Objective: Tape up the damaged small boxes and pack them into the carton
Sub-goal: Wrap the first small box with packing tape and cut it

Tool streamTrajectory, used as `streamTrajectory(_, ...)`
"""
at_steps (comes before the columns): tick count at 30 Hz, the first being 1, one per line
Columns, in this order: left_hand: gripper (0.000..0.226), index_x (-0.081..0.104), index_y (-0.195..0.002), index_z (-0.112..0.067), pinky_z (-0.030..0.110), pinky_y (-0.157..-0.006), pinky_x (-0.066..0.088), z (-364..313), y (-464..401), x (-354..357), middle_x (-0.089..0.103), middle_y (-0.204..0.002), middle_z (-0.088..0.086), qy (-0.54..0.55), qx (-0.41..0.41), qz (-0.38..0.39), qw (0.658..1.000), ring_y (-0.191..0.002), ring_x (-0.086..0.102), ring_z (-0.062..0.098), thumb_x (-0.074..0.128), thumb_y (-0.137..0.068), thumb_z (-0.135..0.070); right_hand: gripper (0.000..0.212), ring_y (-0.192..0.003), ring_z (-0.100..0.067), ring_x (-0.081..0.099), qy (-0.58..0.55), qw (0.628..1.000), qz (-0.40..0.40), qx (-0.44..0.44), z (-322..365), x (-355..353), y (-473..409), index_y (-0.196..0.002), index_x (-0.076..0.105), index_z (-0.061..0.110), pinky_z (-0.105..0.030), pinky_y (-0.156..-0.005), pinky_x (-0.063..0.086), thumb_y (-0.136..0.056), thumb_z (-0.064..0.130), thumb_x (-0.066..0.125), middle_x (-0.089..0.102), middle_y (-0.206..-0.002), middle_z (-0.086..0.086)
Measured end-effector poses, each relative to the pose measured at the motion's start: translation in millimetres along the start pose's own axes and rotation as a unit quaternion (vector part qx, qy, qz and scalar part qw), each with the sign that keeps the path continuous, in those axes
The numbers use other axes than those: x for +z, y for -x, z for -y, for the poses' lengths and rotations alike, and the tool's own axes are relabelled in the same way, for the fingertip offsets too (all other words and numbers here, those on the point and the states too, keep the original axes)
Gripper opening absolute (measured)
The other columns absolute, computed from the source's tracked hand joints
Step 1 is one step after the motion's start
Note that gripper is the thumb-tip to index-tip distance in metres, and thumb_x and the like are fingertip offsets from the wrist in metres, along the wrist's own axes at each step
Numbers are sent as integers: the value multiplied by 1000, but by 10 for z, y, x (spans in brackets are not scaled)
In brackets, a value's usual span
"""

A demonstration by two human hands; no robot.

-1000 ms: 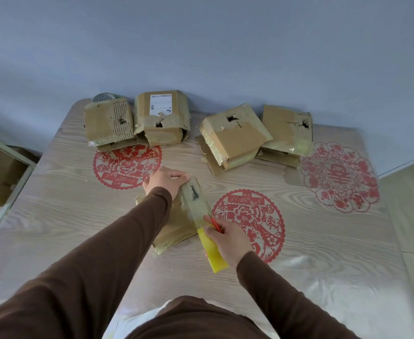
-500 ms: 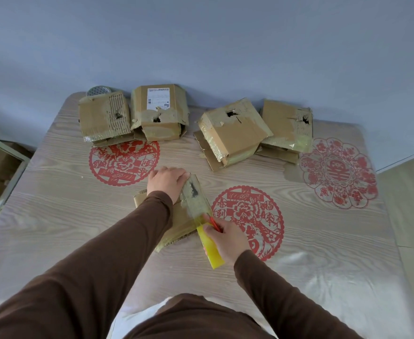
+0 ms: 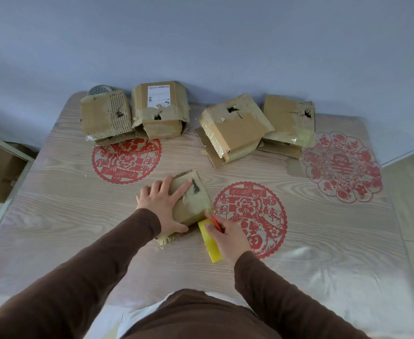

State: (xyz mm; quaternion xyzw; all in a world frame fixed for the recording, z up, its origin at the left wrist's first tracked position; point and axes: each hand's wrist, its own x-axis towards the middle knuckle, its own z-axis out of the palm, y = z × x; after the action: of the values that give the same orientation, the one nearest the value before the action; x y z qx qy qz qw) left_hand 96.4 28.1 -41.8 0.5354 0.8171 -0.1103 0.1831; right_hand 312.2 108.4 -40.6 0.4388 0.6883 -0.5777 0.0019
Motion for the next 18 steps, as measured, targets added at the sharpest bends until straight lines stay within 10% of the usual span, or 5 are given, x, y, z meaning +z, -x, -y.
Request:
streamTrajectory(2,126,-21,-149,-53,53,-105,33,-21,-62,-50,22,-152,11,-4,8,-6,1000,-129,33,35,57,-55,-83,33,-61,0,52,-43,999,-6,6,32,-14,17,-133,61,42,-23,-61,44,-101,36,58,65,-70,14)
streamTrajectory(7,119,-1,-149,-62,51,-109,36,201,-182,-233,30,-142,5,180,5,109,978,-128,36,34,61,-49,-79,44,-106,-17,69,-131,989,26,-61,283,-252,44,-128,61,45,-41,-94,56,-86,48,72,72,-117,4)
streamTrajectory(13,102,45,-138,-54,43,-94,55,332,-214,-202,53,-141,8,608,-65,213,762,-113,63,34,93,-49,-48,94,-120,-14,63,-113,983,112,-96,629,-603,-70,-152,39,27,-40,-102,53,-73,52,83,60,-136,4)
streamTrajectory(18,81,38,-150,-42,49,-119,29,430,-182,-359,35,-158,4,353,-44,6,934,-144,35,29,76,-79,-51,67,-104,-4,65,-35,992,58,-106,998,-470,-219,-144,46,24,-30,-97,55,-86,42,74,64,-113,15)
